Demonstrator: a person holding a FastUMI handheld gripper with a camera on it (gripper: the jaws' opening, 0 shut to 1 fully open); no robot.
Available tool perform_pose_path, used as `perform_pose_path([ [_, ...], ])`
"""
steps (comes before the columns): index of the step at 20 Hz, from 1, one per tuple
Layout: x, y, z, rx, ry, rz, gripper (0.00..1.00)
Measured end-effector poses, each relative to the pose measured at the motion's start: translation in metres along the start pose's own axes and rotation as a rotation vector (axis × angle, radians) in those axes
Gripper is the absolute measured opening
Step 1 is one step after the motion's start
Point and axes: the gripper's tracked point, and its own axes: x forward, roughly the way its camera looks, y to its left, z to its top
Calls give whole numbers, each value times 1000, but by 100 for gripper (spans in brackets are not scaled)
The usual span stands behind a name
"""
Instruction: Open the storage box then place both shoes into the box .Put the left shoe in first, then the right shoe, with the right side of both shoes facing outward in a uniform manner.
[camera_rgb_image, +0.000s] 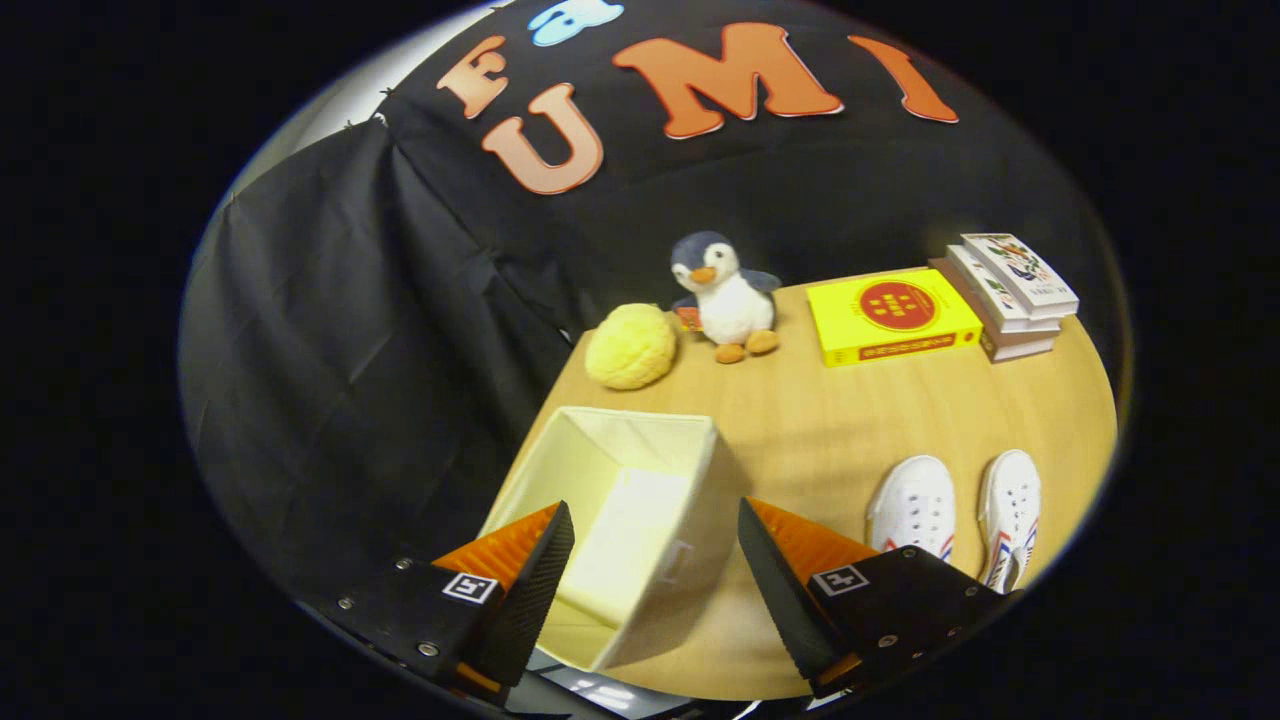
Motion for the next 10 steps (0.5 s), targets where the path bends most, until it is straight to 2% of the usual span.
perform_pose_path([
  [6, -18, -121, -26, 28, 90, -196, 98],
  [10, -21, -169, -58, 71, 188, -257, 92],
])
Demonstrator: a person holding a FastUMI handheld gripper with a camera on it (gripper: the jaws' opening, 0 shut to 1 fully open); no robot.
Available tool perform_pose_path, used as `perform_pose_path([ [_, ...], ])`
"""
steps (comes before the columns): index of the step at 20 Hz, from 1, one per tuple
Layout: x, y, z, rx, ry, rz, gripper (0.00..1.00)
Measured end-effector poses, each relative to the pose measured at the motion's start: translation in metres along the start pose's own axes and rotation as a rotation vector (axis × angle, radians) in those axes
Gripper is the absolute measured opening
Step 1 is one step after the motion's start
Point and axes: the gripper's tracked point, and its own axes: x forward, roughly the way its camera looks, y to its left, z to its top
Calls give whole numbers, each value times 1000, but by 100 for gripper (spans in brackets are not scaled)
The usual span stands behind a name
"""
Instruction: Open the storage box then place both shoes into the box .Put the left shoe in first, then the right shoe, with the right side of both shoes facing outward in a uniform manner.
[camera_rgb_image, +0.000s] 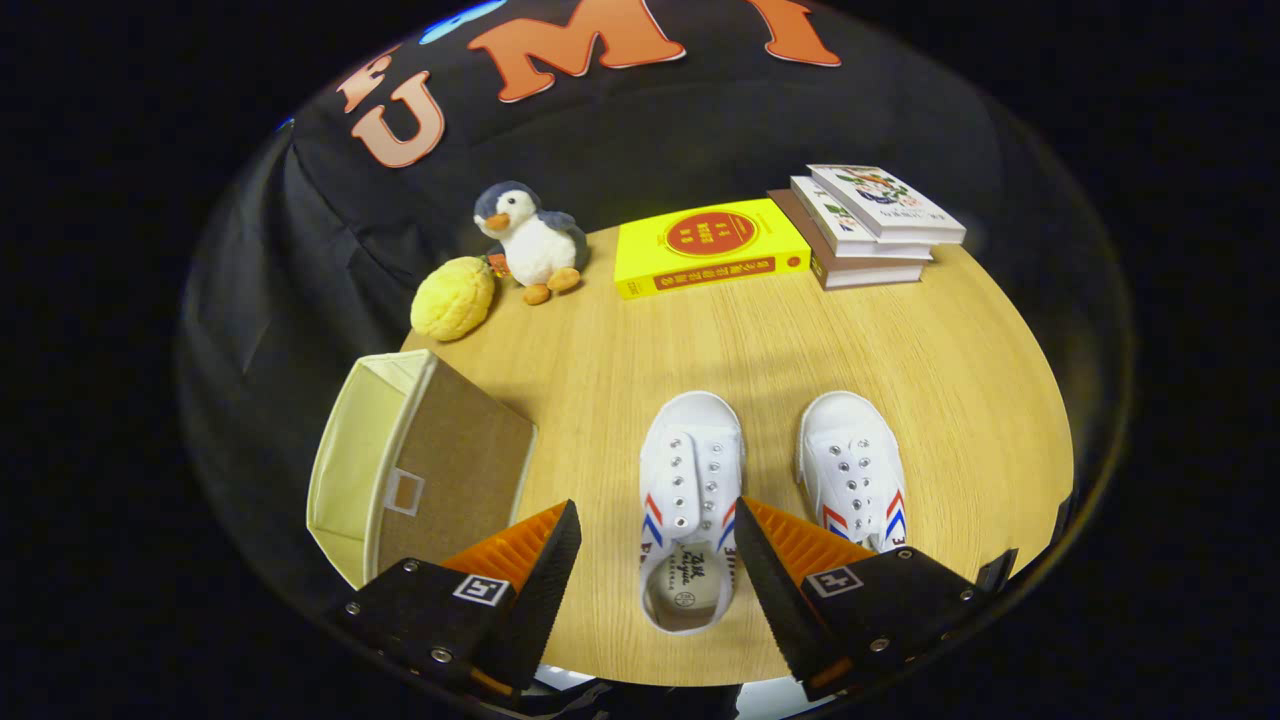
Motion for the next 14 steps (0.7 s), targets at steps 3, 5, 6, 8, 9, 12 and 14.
perform_pose_path([
  [3, 17, -12, -21, 20, 91, 5, 83],
  [5, 28, -20, -32, 3, 137, -13, 73],
  [6, 33, -22, -35, -10, 153, -19, 69],
  [8, 44, -22, -39, -26, 185, -17, 59],
  [9, 49, -23, -41, -39, 199, -23, 57],
  [12, 64, -27, -48, -68, 247, -34, 49],
  [14, 70, -26, -51, -75, 268, -27, 48],
])
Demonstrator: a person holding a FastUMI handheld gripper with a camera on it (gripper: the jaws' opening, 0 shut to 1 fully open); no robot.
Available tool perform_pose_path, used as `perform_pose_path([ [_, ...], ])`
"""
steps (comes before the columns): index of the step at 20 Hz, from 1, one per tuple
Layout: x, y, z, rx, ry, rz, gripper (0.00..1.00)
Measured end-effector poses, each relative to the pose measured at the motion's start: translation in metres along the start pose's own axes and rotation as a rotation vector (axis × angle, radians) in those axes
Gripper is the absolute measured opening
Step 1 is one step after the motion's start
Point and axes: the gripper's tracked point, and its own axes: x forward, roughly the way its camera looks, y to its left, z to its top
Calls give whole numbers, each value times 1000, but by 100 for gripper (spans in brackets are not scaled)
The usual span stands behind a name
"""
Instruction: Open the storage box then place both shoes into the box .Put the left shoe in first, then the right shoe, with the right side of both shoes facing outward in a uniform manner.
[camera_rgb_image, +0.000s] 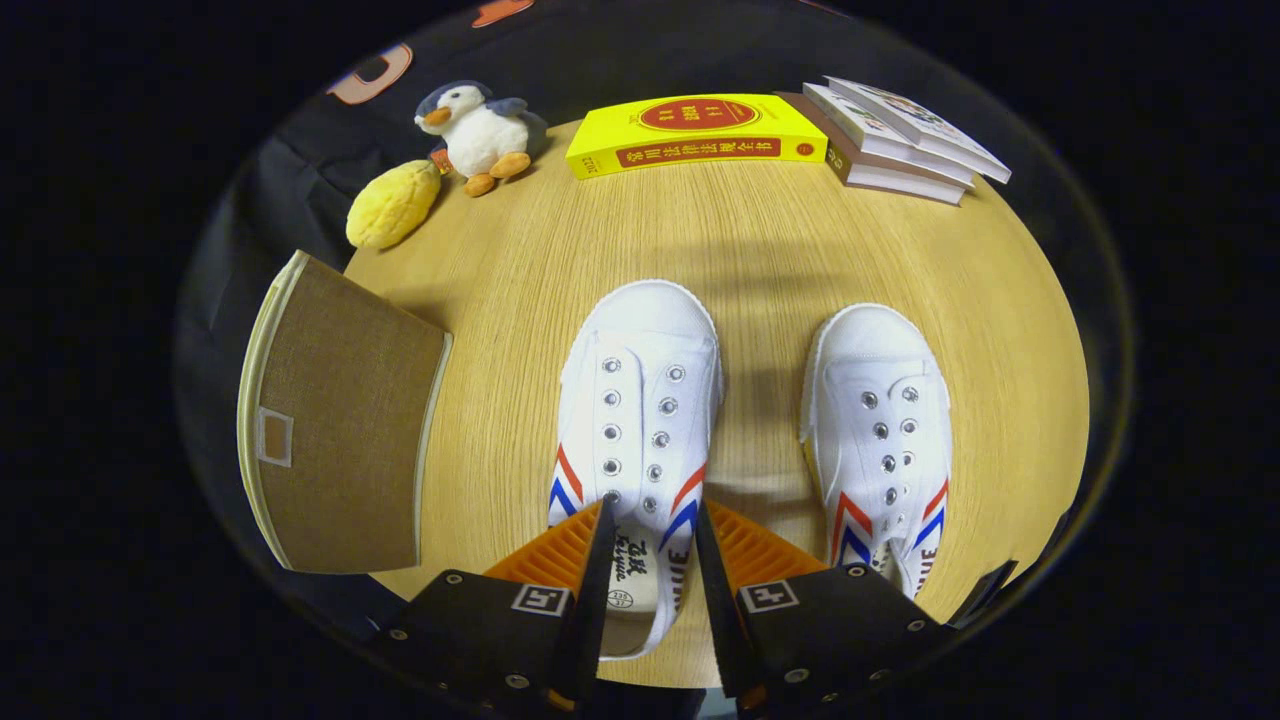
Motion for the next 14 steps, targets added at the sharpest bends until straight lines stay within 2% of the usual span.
perform_pose_path([
  [2, 9, -6, -1, -17, 11, -21, 47],
  [5, 12, -3, -3, -22, 26, 9, 41],
  [12, 13, -7, -2, 71, -5, 112, 18],
  [14, 14, -6, -3, 79, -7, 128, 18],
])
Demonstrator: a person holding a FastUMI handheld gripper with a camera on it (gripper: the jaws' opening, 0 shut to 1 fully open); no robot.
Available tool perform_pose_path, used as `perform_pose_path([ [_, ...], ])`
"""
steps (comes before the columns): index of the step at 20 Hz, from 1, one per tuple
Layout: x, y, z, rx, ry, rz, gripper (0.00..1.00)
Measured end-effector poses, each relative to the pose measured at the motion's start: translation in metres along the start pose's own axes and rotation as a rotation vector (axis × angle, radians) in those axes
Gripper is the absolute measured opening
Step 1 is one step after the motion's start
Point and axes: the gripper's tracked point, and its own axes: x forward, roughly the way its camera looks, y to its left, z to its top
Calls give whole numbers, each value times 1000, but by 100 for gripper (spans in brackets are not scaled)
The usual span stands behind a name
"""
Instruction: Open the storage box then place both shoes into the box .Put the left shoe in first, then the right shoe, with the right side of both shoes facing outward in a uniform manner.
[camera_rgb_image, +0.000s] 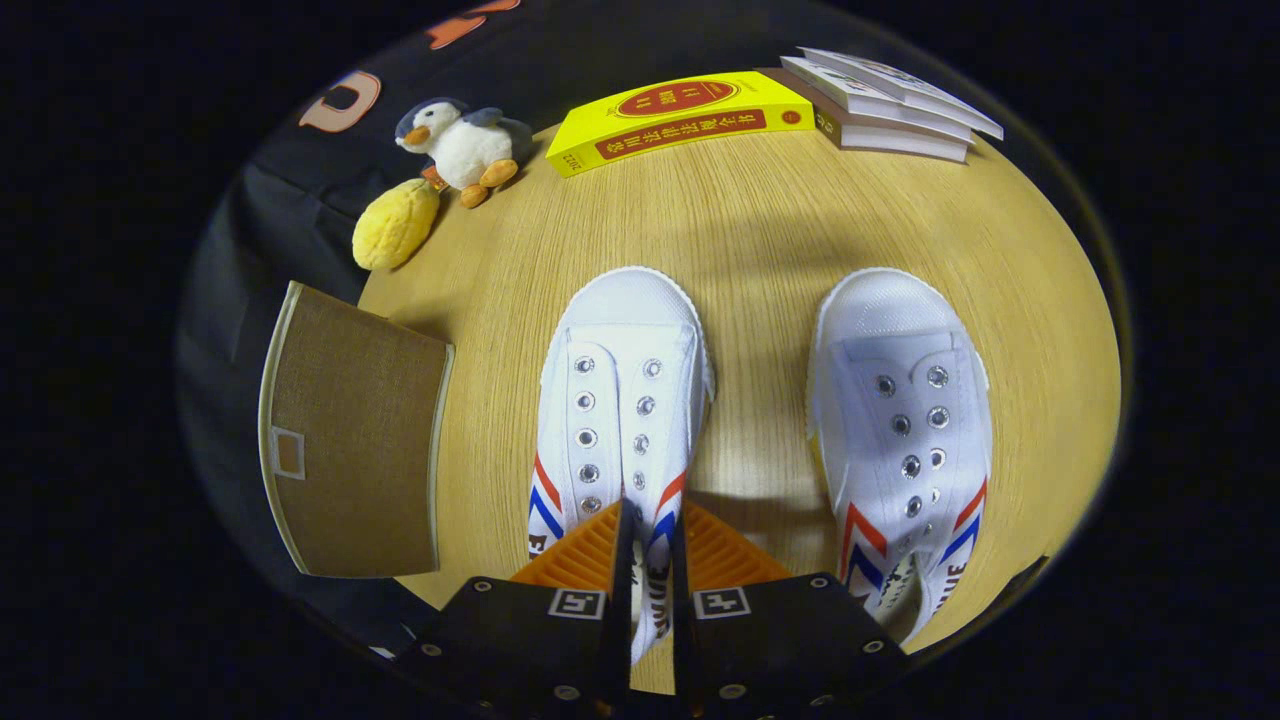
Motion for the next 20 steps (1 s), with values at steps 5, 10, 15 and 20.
perform_pose_path([
  [5, -4, 0, 4, -127, -108, 9, 18],
  [10, -5, 11, 2, 82, -185, 237, 0],
  [15, -39, 30, 12, 195, -286, 307, 0],
  [20, -101, 67, 26, 284, -393, 270, 0],
])
